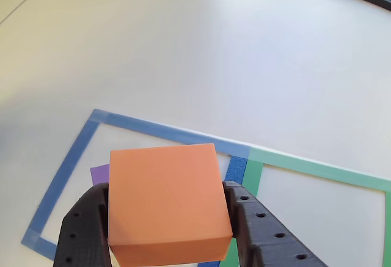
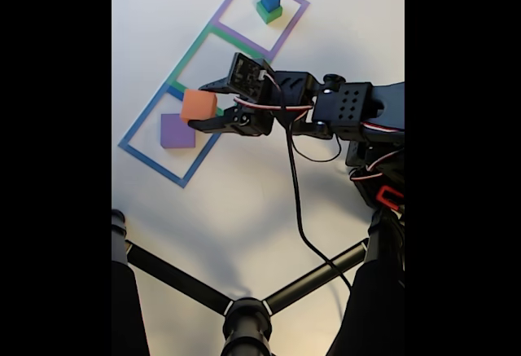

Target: Tower of hanoi

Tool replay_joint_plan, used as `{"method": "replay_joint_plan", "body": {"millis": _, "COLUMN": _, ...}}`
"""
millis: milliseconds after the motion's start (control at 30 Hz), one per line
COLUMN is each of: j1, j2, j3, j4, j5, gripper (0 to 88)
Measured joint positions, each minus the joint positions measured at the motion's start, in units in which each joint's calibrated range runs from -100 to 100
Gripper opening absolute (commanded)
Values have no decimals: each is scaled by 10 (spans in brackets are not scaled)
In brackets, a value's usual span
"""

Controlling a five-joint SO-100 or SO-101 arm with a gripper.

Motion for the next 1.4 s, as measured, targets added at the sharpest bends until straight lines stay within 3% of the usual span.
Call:
{"method": "replay_joint_plan", "body": {"millis": 233, "j1": 0, "j2": 150, "j3": 21, "j4": -199, "j5": 0, "gripper": 97}}
{"method": "replay_joint_plan", "body": {"millis": 467, "j1": -4, "j2": 266, "j3": 15, "j4": -304, "j5": 0, "gripper": 97}}
{"method": "replay_joint_plan", "body": {"millis": 833, "j1": -28, "j2": 387, "j3": -60, "j4": -362, "j5": 2, "gripper": 97}}
{"method": "replay_joint_plan", "body": {"millis": 1400, "j1": -36, "j2": 435, "j3": -97, "j4": -370, "j5": 0, "gripper": 95}}
